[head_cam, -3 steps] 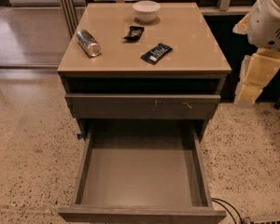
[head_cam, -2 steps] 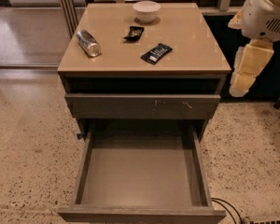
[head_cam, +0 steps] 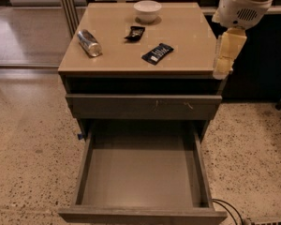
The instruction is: Place rxbar blueberry into middle drawer
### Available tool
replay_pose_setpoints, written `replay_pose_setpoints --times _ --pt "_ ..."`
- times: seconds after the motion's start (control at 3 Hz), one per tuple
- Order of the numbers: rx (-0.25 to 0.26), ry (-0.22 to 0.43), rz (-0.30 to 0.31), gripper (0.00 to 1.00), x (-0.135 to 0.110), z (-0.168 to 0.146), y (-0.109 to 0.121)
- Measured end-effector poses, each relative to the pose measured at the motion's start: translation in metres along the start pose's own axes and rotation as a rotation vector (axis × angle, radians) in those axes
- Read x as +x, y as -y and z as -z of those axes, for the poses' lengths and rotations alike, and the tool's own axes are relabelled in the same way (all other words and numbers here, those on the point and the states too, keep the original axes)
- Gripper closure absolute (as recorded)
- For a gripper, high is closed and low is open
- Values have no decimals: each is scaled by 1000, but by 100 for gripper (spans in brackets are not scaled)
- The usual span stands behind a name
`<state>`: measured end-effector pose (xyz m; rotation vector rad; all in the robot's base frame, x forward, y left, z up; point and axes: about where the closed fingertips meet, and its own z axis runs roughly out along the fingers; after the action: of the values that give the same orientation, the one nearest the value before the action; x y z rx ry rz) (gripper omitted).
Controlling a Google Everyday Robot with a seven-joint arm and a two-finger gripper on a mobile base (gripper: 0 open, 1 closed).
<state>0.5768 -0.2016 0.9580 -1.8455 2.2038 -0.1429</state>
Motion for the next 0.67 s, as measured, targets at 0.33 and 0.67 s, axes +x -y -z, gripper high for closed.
replay_pose_setpoints --times 0.33,0.67 --pt "-8 46 33 0 -44 -43 46" --pt "2 56 33 0 -46 -45 50"
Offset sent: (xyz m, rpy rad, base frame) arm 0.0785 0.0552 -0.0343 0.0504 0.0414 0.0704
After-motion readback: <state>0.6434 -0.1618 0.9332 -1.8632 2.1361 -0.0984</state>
